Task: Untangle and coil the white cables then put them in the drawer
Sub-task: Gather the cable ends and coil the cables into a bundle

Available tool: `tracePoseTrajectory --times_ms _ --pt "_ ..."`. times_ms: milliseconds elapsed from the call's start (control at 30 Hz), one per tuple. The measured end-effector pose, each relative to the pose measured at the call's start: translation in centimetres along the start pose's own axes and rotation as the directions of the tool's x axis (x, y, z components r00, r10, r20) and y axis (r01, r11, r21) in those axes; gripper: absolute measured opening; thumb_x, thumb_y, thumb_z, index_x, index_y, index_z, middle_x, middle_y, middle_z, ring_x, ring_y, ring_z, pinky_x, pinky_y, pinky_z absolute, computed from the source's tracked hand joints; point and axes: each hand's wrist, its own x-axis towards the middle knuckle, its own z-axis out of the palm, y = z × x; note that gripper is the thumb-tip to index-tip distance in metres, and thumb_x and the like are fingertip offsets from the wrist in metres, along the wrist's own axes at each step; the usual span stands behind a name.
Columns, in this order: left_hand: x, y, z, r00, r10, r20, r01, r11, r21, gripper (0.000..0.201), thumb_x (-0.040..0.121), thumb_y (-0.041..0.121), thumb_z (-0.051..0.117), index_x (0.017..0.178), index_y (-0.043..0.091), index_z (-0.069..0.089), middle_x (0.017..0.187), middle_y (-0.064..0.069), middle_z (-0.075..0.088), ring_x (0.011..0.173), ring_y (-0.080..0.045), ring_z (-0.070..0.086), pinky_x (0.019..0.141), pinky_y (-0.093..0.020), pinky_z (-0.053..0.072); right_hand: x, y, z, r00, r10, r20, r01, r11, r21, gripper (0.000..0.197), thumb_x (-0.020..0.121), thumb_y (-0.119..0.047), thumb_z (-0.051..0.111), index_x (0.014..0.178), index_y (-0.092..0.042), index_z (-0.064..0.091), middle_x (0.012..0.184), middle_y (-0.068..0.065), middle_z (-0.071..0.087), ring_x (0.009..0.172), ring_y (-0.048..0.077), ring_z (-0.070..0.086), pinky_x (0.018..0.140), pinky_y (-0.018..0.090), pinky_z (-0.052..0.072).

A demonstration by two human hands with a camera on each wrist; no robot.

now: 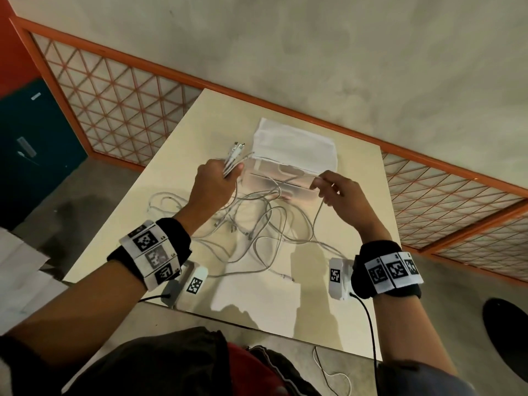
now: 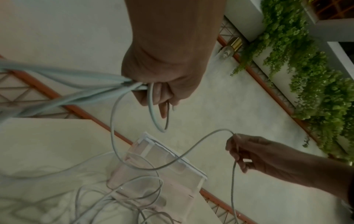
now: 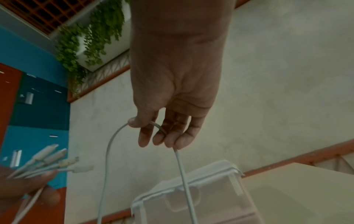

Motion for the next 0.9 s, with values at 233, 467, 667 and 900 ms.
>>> tracePoseTrajectory --times_ms 233,467,667,900 --pt "-0.5 0.0 -0.2 0.992 0.122 0.013 -0.122 0.990 0.067 0.045 0.097 0.039 0.044 0.069 0.005 0.052 0.069 -0.023 0.065 0.070 -0.040 0.061 0.065 -0.041 0.046 0.6 -3.4 -0.4 0.974 -0.201 -0.105 0.202 0.979 -0.005 0.012 0.092 -0.029 0.058 0.084 -0.029 0.068 0.085 0.003 0.060 0.069 0.006 0.051 0.063 0.011 0.037" --pt "-2.1 3.8 -0.7 0.911 0.250 0.328 -0.083 0.890 -0.449 0.027 0.099 0.021 0.044 0.094 0.004 0.064 0.038 0.007 0.035 0.034 0.002 0.036 0.044 -0.012 0.029 1.3 -5.4 2.6 0.970 -0.241 0.030 0.239 0.970 0.042 0.015 0.087 -0.027 0.065 0.086 -0.014 0.073 0.085 0.011 0.061 0.071 0.013 0.054 0.065 0.014 0.037" --pt "-1.6 2.2 -1.5 0.861 0.284 0.421 -0.085 0.898 -0.432 0.034 0.098 0.025 0.045 0.072 0.013 0.062 0.044 0.007 0.023 0.036 -0.007 0.018 0.039 -0.019 0.018 1.6 -4.3 2.8 0.983 -0.180 0.023 0.178 0.980 0.087 0.014 0.084 -0.025 0.068 0.076 -0.014 0.064 0.079 0.003 0.056 0.065 0.007 0.046 0.061 0.012 0.036" --pt "0.2 1.6 -3.3 0.969 0.222 -0.106 -0.246 0.880 -0.407 0.031 0.098 0.027 0.046 0.069 0.018 0.053 0.036 0.008 0.030 0.036 -0.005 0.021 0.042 -0.024 0.022 -0.4 3.6 5.2 0.944 0.183 0.274 -0.163 0.982 -0.097 0.022 0.092 -0.023 0.059 0.076 -0.007 0.057 0.079 0.016 0.062 0.067 0.014 0.051 0.055 0.013 0.035"
